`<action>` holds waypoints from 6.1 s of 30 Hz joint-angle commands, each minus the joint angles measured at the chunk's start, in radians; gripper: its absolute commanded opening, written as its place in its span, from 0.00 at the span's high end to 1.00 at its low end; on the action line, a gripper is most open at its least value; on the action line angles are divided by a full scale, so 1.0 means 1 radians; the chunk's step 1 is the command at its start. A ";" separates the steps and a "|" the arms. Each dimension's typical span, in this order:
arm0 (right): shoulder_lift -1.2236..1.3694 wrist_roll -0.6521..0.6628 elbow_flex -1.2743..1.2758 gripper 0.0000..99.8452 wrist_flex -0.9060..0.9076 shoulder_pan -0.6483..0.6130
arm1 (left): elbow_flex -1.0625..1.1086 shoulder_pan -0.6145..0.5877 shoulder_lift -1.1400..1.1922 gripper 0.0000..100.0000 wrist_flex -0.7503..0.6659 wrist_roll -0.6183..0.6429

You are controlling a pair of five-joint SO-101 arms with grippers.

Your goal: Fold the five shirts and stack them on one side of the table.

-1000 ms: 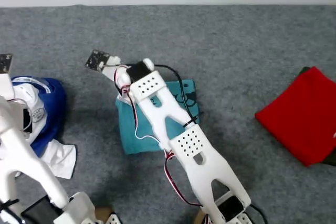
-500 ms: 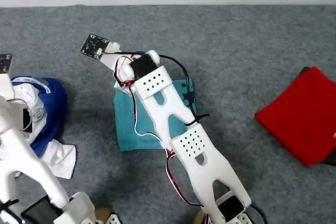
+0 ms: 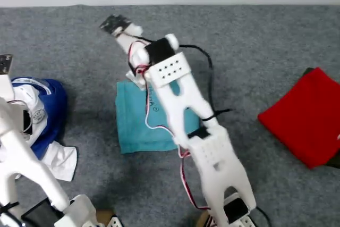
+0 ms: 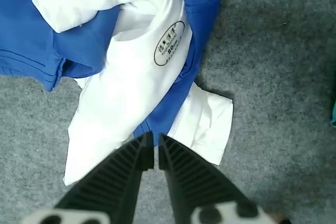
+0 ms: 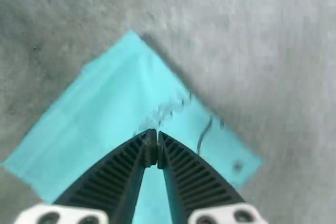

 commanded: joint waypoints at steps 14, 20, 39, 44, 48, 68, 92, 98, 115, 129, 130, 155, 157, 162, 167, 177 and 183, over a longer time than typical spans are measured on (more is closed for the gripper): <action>-0.292 -0.562 0.661 0.63 0.021 0.053 | -0.008 0.002 -0.034 0.96 -0.015 0.003; -0.154 -0.611 0.661 0.63 -0.067 0.053 | -0.008 0.003 -0.034 0.96 -0.018 -0.006; 0.122 -0.516 0.598 0.93 -0.157 0.059 | -0.005 0.002 -0.034 0.96 -0.060 -0.040; 0.130 -0.430 0.577 0.99 -0.101 0.073 | -0.005 0.002 -0.034 0.96 -0.060 -0.040; 0.108 -0.423 0.486 0.99 0.015 0.130 | -0.005 0.002 -0.034 0.96 -0.058 -0.040; -0.056 0.786 0.442 0.99 -0.437 0.430 | -0.005 0.008 -0.026 0.96 -0.060 -0.038; -0.139 -0.404 0.130 0.77 -0.044 0.418 | -0.002 0.100 -0.025 0.96 -0.054 -0.034; -0.139 -0.732 0.114 0.77 0.041 0.354 | -0.004 0.095 -0.025 0.96 -0.054 -0.034; 0.180 -1.080 0.138 0.50 -0.067 0.275 | 0.012 0.097 -0.023 0.96 -0.060 -0.034; 0.467 -1.008 -0.075 0.76 -0.182 0.306 | 0.139 0.094 -0.025 0.97 -0.130 -0.038; 0.470 -1.002 -0.081 0.80 -0.171 0.308 | 0.139 0.094 -0.025 0.97 -0.130 -0.038; 0.116 -0.433 -0.227 0.99 0.044 0.570 | 0.077 0.097 -0.034 0.97 -0.124 -0.040; 0.010 -0.393 -0.115 0.99 0.044 0.598 | 0.058 0.097 -0.034 0.97 -0.124 -0.040; -0.239 -0.296 0.175 0.99 0.041 0.676 | 0.041 0.097 -0.034 0.97 -0.123 -0.040; -0.372 -0.149 0.345 0.99 0.038 0.800 | 0.041 0.097 -0.032 0.97 -0.123 -0.040; -0.275 0.054 0.365 0.99 -0.048 1.081 | 0.042 0.098 -0.031 0.97 -0.121 -0.040; -0.257 0.086 0.364 0.99 -0.045 1.171 | 0.044 0.098 -0.031 0.97 -0.121 -0.040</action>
